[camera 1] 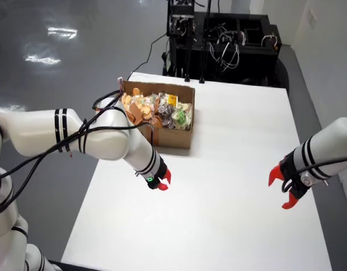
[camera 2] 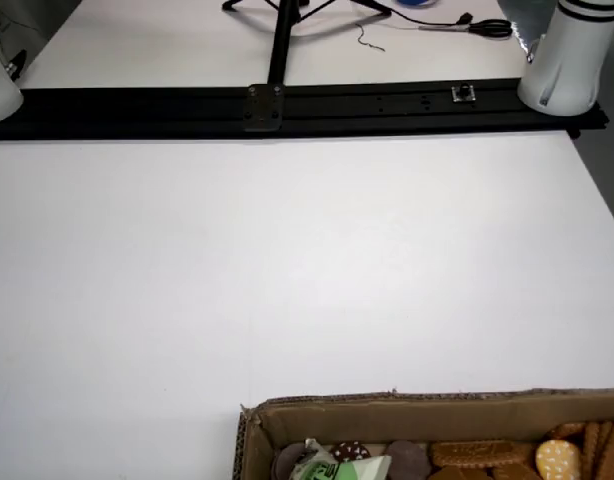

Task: Grasp a snack and put it in the bin.

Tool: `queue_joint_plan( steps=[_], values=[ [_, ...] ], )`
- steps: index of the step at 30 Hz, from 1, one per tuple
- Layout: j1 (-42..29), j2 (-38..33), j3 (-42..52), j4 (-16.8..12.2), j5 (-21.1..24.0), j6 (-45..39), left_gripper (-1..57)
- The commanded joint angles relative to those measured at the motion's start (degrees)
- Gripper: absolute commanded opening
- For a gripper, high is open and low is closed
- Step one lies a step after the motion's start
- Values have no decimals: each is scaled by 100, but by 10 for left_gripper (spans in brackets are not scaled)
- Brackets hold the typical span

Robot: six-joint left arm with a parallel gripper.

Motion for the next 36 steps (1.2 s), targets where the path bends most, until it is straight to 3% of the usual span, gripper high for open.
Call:
queue_joint_plan(
  steps=[1, 36],
  values=[
    [159, 1, -1, 8, -5, 116, 45],
    [-447, 7, -1, -3, -13, 58, 45]
  ],
)
